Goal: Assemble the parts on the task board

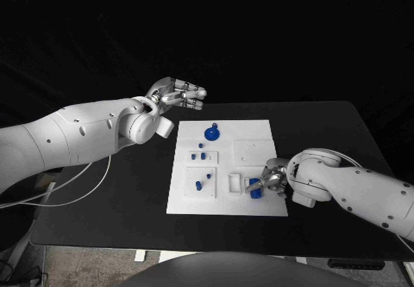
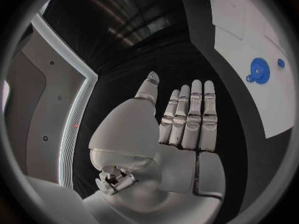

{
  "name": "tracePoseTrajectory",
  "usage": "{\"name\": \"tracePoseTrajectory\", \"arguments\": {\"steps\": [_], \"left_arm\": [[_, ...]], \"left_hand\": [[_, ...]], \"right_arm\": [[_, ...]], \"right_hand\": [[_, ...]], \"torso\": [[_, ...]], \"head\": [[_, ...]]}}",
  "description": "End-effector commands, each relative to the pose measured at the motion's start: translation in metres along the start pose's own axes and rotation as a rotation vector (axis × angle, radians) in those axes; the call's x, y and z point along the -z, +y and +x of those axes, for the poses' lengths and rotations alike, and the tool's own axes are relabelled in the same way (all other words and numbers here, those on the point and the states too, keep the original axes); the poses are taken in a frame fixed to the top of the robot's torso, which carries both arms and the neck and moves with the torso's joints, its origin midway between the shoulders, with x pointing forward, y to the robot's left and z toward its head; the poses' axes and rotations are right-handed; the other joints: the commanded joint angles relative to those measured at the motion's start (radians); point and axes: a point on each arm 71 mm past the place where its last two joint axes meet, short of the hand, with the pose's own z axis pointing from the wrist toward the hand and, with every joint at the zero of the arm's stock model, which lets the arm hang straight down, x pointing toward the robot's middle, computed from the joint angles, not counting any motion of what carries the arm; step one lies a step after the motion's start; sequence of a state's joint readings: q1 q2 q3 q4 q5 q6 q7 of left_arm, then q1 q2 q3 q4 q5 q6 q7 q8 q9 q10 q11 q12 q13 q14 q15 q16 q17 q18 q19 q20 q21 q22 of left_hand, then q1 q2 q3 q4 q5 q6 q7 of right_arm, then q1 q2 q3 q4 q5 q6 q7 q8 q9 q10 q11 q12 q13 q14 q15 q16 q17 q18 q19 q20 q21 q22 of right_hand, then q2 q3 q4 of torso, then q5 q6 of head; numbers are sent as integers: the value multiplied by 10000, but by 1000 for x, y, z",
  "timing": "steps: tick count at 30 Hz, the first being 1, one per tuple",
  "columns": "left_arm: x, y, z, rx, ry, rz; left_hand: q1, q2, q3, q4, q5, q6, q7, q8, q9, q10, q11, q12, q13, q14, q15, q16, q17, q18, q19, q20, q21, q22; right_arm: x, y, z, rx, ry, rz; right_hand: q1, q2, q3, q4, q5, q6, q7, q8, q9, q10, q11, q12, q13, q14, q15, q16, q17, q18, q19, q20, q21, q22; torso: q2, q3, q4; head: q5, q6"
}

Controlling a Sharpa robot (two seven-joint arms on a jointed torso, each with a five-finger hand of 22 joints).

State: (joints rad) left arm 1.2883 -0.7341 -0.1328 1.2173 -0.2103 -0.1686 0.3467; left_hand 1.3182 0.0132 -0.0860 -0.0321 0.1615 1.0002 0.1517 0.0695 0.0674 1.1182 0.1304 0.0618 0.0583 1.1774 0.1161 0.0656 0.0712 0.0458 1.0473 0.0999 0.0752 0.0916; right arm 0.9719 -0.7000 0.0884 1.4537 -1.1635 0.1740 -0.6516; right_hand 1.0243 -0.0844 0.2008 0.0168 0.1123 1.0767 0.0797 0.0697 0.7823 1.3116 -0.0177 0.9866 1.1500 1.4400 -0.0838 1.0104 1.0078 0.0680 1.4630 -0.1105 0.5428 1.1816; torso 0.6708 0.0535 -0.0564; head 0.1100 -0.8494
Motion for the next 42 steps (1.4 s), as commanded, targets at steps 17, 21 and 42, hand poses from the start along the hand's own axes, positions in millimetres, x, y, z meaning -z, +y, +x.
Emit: {"name": "tracePoseTrajectory", "arguments": {"steps": [17,21,42], "left_arm": [[-1,-1,3,55,169,-42],[-1,0,2,43,166,-63],[-2,1,1,8,188,-175]], "left_hand": [[-57,-4,70,7,-29,-103,-1,47,10,-20,25,8,11,-6,16,-30,-9,15,51,31,46,-19],[-41,2,85,4,-15,-107,0,49,10,-28,29,5,10,-15,18,-30,-9,22,60,32,54,-41],[-62,-1,84,33,-11,-111,0,48,10,-31,30,7,10,-25,22,-31,-10,25,66,34,57,-53]], "right_arm": [[-7,-8,10,-4,49,380],[-3,-11,10,-425,97,336],[27,15,-16,-1373,124,-597]], "right_hand": [[124,610,224,-1386,1950,298,-43,-64,-6836,19,-87,17,-43,87,-66,53,83,78,287,-13,-85,154],[-9,673,255,-1482,2108,374,-70,-64,-6857,24,-98,6,-54,93,-75,57,94,66,310,-25,-69,200],[-77,381,-228,-205,274,635,-148,-57,-6707,62,-118,-51,-136,95,-87,67,119,46,344,-38,8,439]], "torso": [[-6,-1,-17],[-11,-5,-31],[9,-17,-3]], "head": [[30,-89],[47,-89],[76,-63]]}}
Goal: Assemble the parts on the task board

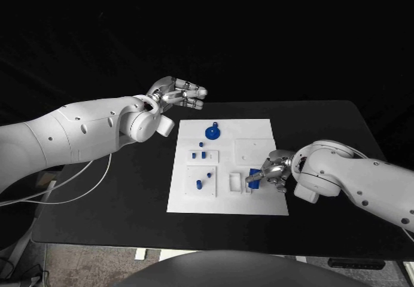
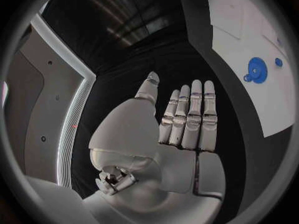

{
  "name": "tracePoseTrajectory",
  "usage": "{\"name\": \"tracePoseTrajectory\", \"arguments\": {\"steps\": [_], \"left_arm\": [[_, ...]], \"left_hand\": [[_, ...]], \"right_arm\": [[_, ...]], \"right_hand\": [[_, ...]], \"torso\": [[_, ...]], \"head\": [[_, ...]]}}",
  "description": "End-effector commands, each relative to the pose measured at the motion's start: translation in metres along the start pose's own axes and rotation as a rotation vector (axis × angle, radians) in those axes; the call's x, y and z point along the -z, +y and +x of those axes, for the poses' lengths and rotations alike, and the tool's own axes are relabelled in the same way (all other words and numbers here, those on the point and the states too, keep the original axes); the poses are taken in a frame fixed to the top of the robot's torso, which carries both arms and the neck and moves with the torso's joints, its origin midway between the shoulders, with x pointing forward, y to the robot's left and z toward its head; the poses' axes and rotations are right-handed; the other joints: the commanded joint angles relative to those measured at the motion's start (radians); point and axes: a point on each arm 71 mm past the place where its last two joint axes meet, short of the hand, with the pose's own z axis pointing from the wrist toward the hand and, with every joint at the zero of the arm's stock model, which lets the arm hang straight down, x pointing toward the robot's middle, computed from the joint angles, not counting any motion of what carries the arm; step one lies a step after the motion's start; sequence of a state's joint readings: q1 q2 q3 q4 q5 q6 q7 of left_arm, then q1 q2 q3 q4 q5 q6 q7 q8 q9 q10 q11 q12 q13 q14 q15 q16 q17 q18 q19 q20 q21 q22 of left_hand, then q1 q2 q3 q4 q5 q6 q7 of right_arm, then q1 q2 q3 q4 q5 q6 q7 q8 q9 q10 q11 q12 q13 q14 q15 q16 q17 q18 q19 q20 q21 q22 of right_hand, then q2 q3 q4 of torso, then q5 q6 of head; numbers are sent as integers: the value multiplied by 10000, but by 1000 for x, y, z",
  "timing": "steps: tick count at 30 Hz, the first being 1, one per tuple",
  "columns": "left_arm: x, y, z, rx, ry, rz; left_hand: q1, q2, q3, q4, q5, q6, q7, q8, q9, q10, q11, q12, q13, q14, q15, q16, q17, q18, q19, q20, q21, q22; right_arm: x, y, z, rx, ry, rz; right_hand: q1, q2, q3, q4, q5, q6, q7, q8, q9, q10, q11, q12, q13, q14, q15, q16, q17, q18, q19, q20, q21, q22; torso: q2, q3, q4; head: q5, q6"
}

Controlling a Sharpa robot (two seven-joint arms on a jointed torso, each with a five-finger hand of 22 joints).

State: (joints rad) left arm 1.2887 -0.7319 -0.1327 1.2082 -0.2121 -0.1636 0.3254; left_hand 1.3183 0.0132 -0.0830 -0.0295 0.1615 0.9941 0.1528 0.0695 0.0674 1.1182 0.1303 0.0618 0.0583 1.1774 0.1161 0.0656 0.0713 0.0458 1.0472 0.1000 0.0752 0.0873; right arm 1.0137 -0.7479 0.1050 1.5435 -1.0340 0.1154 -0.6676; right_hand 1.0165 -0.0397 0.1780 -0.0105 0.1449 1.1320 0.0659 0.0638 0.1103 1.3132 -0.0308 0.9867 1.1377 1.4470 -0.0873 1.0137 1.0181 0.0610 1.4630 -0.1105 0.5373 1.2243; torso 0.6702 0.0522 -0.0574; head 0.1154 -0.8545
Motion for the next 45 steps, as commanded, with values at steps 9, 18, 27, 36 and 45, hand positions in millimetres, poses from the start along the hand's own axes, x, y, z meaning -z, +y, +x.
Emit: {"name": "tracePoseTrajectory", "arguments": {"steps": [9,18,27,36,45], "left_arm": [[-2,-2,4,29,257,37],[-3,-2,7,41,334,49],[-4,-3,9,43,389,61],[-5,-3,10,48,415,65],[-5,-4,10,52,435,49]], "left_hand": [[-62,-1,54,7,-11,-50,-11,48,9,-32,31,7,10,-25,22,-31,-11,25,66,34,57,-10],[-51,-15,63,34,-13,-49,-10,49,10,-32,32,7,10,-39,26,-32,-12,31,65,39,58,-28],[-48,-20,66,43,-13,-49,-10,50,10,-32,32,7,10,-44,28,-32,-12,33,64,41,58,-34],[-48,-20,66,43,-13,-49,-10,50,10,-32,32,7,10,-44,28,-32,-12,33,64,41,58,-34],[-60,-27,68,74,-25,-58,-6,49,10,-39,35,8,11,-64,34,-31,-11,37,57,49,57,-49]], "right_arm": [[-3,17,2,-22,466,-105],[-12,20,11,445,1172,222],[-22,23,19,739,1472,432],[-26,28,21,768,1414,407],[-28,30,19,717,1233,417]], "right_hand": [[12,-59,-12,94,-66,103,-14,2,19,36,11,-71,-30,23,-54,28,16,112,339,-39,63,34],[-34,-2,-61,127,-112,70,-7,1,19,-20,19,-139,-77,14,-46,11,26,106,318,-32,40,74],[-57,70,-125,28,-89,77,-9,2,25,-32,19,-151,-96,18,-45,-3,48,106,321,-31,7,111],[-71,99,-153,-16,-71,81,-9,1,24,-28,18,-145,-99,21,-46,7,81,104,333,-32,25,148],[-143,142,-182,25,-74,115,-23,1,31,-16,9,-142,-106,26,-53,12,102,104,345,-37,11,166]], "torso": [[14,4,11],[23,13,19],[9,18,13],[10,17,7],[14,11,3]], "head": [[49,-34],[81,-75],[128,-144],[164,-141],[193,-147]]}}
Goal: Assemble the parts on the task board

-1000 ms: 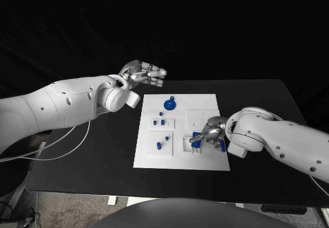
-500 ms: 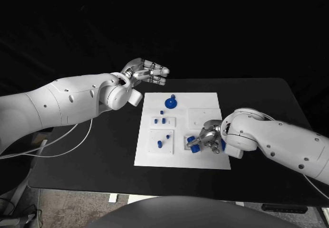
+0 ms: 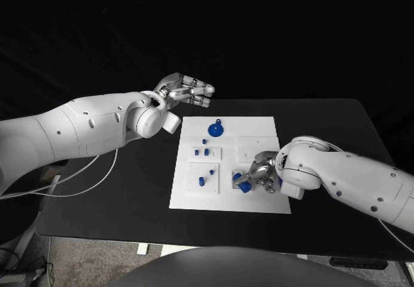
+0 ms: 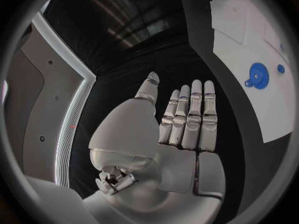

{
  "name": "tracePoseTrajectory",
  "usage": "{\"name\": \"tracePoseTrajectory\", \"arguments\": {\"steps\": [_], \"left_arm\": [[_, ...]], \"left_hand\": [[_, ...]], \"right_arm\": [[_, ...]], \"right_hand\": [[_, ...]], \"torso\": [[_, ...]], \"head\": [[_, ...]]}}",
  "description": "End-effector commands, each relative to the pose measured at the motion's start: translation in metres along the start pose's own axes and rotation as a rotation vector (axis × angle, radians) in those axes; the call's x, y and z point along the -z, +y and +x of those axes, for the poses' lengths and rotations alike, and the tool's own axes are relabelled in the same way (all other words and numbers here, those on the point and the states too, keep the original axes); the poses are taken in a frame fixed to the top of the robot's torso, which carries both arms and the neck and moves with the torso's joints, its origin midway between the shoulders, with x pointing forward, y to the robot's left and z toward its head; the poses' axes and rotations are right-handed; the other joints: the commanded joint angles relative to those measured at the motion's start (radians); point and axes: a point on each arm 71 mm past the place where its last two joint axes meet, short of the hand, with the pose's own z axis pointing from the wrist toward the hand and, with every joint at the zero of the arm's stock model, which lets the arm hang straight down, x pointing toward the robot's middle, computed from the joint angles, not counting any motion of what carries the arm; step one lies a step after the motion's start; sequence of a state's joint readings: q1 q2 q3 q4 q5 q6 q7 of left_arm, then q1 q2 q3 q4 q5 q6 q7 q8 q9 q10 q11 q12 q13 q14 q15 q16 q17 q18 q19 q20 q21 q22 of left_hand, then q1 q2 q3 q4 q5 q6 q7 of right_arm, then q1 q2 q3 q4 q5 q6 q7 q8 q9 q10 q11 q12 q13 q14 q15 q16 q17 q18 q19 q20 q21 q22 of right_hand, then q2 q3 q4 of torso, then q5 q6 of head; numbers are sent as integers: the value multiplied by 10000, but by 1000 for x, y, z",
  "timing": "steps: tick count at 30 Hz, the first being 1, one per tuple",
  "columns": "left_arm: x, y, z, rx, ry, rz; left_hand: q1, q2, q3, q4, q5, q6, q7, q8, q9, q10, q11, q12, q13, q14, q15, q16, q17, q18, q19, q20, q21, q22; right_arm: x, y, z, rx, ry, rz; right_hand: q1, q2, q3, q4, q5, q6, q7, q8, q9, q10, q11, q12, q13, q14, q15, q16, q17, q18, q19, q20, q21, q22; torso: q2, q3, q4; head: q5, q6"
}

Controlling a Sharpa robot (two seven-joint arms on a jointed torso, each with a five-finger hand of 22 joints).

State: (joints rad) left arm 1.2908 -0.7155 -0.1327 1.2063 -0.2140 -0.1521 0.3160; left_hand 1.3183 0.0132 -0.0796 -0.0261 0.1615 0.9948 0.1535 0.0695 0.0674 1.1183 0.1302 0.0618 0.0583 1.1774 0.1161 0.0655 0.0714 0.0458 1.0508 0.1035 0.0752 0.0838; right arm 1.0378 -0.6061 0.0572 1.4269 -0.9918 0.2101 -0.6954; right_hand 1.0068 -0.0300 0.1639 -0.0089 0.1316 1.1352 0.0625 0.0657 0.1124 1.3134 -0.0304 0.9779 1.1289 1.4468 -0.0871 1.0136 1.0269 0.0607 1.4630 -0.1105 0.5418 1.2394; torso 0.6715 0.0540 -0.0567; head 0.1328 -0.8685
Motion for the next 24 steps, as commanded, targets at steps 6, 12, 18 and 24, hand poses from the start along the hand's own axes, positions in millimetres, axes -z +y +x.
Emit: {"name": "tracePoseTrajectory", "arguments": {"steps": [6,12,18,24], "left_arm": [[-1,-2,3,20,229,67],[-2,-2,4,23,246,61],[-2,-2,4,24,257,49],[-2,-2,4,27,263,36]], "left_hand": [[-60,-26,33,40,-25,-65,-13,49,10,-39,35,8,11,-64,34,-31,-11,38,21,13,57,-13],[-68,-27,32,57,-28,-66,-11,50,11,-42,38,8,11,-71,37,-30,-12,39,18,15,56,-16],[-65,-24,35,62,-27,-68,-12,49,10,-44,37,7,10,-82,40,-31,-13,38,11,19,52,-19],[-71,-32,30,70,-29,-72,-10,49,10,-49,40,6,10,-96,44,-33,-13,38,2,22,47,-23]], "right_arm": [[-2,1,-1,92,-64,225],[-2,4,-2,92,-134,149],[-2,6,-2,149,-118,86],[-1,7,-1,212,-75,11]], "right_hand": [[-206,63,-78,136,-65,75,8,-19,15,-20,7,-70,-34,31,-54,15,29,105,351,-38,-46,25],[-544,-34,68,494,-693,58,5,-16,61,-15,8,-75,-51,32,-52,1,42,104,363,-37,-74,60],[-808,-216,-522,973,-843,29,0,-3,0,-14,-9,-106,-29,23,-82,-16,94,56,380,-90,-111,78],[-661,523,-2902,849,-836,27,8,-14,-77,0,-4,-189,5,51,-83,-80,178,46,400,-93,-193,134]], "torso": [[3,-3,-4],[0,2,-6],[2,2,-10],[-1,10,-11]], "head": [[34,-13],[41,-14],[29,-37],[21,-36]]}}
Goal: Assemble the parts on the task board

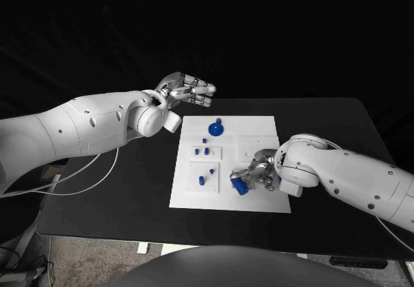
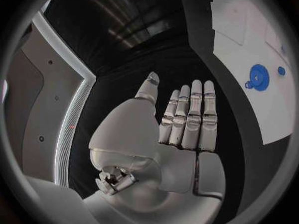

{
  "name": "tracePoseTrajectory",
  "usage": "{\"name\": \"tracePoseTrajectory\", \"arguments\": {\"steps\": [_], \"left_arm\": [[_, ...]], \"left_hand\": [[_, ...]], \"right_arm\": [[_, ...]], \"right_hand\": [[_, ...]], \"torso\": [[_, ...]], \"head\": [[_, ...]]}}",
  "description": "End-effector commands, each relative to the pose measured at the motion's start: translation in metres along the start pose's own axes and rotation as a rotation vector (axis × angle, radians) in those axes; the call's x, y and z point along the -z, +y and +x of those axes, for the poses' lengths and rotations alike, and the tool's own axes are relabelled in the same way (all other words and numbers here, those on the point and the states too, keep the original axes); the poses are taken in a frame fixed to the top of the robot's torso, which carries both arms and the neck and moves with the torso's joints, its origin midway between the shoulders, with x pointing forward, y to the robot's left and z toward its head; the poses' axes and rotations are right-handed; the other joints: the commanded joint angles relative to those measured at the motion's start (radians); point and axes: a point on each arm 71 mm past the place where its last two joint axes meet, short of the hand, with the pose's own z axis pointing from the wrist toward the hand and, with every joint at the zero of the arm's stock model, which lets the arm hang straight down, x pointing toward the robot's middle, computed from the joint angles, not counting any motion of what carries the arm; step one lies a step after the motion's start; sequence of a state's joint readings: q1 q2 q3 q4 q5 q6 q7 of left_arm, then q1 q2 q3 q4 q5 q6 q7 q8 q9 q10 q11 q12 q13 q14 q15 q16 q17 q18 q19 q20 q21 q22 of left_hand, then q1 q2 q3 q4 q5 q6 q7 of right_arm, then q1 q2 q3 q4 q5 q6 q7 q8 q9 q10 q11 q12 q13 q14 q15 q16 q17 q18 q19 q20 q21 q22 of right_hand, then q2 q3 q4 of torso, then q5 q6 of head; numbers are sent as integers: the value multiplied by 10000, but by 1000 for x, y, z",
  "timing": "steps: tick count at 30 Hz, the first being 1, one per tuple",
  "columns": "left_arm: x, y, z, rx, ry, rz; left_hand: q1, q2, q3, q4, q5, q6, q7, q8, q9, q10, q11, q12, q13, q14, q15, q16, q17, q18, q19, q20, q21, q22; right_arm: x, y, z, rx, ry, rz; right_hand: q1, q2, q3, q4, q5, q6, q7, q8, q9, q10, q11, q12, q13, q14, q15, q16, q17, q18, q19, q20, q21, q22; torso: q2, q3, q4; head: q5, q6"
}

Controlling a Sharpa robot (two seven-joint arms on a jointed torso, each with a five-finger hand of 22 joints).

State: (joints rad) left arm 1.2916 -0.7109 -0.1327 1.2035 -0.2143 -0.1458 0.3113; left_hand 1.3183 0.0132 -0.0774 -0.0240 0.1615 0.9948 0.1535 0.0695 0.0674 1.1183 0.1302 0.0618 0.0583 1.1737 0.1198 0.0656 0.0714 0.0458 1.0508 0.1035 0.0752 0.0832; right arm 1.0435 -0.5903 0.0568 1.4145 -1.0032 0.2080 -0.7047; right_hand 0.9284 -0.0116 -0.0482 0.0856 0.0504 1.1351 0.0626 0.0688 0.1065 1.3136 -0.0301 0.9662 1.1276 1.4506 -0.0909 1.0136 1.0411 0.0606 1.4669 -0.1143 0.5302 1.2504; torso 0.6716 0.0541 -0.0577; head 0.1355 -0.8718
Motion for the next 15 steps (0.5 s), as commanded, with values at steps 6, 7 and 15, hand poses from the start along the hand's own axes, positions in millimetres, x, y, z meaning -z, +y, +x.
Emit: {"name": "tracePoseTrajectory", "arguments": {"steps": [6,7,15], "left_arm": [[-1,-2,2,-2,195,56],[-1,-2,2,-4,197,55],[-1,-1,3,-25,220,36]], "left_hand": [[-71,-32,8,48,-29,-72,-10,49,11,-49,40,6,10,-59,8,-34,-13,37,3,23,47,-17],[-71,-32,8,48,-29,-72,-10,49,11,-49,40,6,10,-59,8,-34,-13,37,3,23,47,-17],[-40,-31,27,41,-9,-76,-10,49,10,-51,41,8,11,-68,10,-31,-12,40,-4,28,44,-23]], "right_arm": [[2,5,3,178,47,-177],[3,5,3,194,38,-197],[4,7,3,548,-192,-236]], "right_hand": [[113,325,-804,-101,-23,25,8,-41,-19,-4,-5,-70,25,12,-46,-86,39,47,369,-57,-73,30],[134,336,-817,-126,-23,31,6,-39,-20,2,-6,-62,40,14,-45,-102,39,47,375,-57,-73,41],[640,-37,377,-584,12,63,5,-44,79,9,3,-51,8,22,-23,-89,27,90,376,-14,-70,77]], "torso": [[-3,11,-3],[-3,10,-6],[-1,6,-6]], "head": [[-12,-1],[-16,-1],[-54,11]]}}
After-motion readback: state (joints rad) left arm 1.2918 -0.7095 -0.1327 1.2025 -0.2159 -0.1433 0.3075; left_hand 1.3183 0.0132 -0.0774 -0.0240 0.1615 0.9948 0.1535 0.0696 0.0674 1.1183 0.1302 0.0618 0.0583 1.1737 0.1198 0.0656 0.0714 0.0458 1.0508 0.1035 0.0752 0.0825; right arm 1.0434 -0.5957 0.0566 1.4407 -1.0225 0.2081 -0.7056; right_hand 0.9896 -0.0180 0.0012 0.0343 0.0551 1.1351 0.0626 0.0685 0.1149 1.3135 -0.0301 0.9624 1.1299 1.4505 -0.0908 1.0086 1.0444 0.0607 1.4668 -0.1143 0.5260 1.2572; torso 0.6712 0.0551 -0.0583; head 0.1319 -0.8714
